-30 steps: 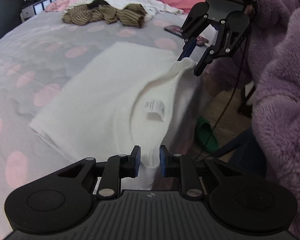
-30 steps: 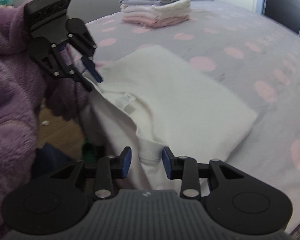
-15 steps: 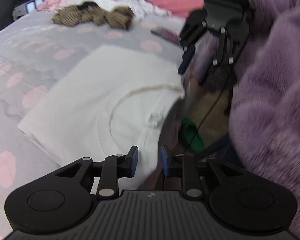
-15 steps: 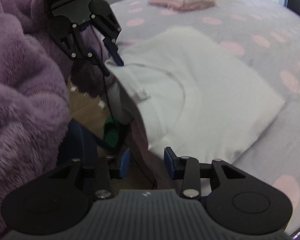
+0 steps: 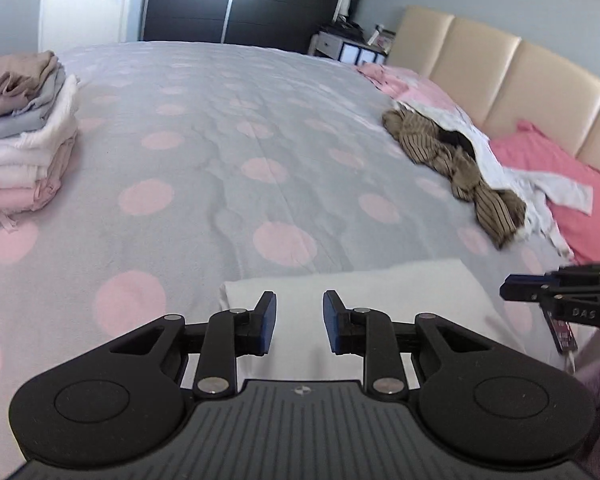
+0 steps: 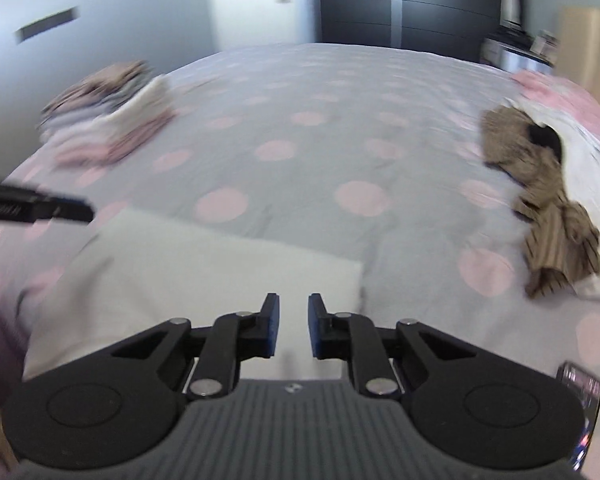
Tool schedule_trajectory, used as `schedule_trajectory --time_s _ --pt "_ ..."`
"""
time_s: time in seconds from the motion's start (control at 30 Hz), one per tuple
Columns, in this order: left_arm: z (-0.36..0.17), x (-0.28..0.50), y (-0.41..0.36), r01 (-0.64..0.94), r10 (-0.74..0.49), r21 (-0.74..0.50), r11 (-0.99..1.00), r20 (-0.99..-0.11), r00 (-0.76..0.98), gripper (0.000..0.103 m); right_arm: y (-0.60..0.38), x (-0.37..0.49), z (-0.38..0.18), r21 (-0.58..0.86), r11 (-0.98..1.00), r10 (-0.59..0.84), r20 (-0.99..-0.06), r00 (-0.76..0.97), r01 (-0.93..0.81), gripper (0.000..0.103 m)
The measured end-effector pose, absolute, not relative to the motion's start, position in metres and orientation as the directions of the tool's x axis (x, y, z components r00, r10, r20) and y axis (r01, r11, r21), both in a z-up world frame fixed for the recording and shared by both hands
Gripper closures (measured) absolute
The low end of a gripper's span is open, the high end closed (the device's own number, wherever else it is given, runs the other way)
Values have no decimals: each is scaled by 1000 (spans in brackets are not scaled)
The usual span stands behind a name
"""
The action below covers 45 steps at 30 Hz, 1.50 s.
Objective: Fold clothes
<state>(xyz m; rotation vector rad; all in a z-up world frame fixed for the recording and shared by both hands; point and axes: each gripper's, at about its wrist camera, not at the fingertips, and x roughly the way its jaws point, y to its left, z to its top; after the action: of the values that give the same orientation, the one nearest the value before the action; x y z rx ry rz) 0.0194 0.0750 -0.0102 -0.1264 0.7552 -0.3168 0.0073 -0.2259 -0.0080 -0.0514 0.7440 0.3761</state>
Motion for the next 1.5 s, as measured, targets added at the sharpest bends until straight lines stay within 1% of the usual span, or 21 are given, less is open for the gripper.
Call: schedule_trajectory --time_s 0.03,0.07,0.17,0.33,0.5,0.63,0.77,0.9,1.0,1.17,1.3,1.4,1.5 --pt "-13 20 74 232 -317 -216 949 -652 689 80 -223 12 -11 89 947 288 -664 690 -309 86" --pt "-16 21 73 226 -306 -206 952 -651 694 83 -221 16 -15 91 957 265 -660 702 -276 86" --pt "-27 23 70 222 -291 -189 957 -655 697 83 -218 28 -28 87 971 224 -667 711 -224 86" --pt "-49 35 67 222 -256 -141 965 -693 674 86 -217 44 -47 95 970 228 -677 700 -224 85" --pt "-68 46 71 225 -268 -157 961 -723 637 87 -224 54 -69 141 968 247 -704 666 -210 87" --pt "-73 47 72 232 -273 -159 960 -723 635 87 -222 55 -76 126 967 244 -707 664 -222 88" --pt "-70 45 68 240 -261 -135 961 -720 643 87 -222 55 -75 129 967 244 -709 662 -219 87" --pt "-63 33 61 266 -230 -60 962 -699 677 87 -216 48 -67 82 970 219 -703 676 -229 86" --pt "-57 17 59 273 -226 -49 961 -709 668 87 -215 36 -55 77 972 212 -689 693 -221 83" --pt "-46 -8 55 286 -218 -31 958 -725 653 87 -210 6 -36 83 969 224 -701 678 -235 83" --pt "-38 -28 52 297 -212 -16 955 -737 641 87 -201 -22 -27 65 952 255 -706 661 -299 82" --pt "-38 -39 49 306 -206 -9 952 -758 619 87 -193 -35 -28 21 941 253 -710 657 -339 81" --pt "-43 -38 45 320 -189 16 947 -778 599 87 -191 -36 -39 36 939 252 -749 613 -342 81"
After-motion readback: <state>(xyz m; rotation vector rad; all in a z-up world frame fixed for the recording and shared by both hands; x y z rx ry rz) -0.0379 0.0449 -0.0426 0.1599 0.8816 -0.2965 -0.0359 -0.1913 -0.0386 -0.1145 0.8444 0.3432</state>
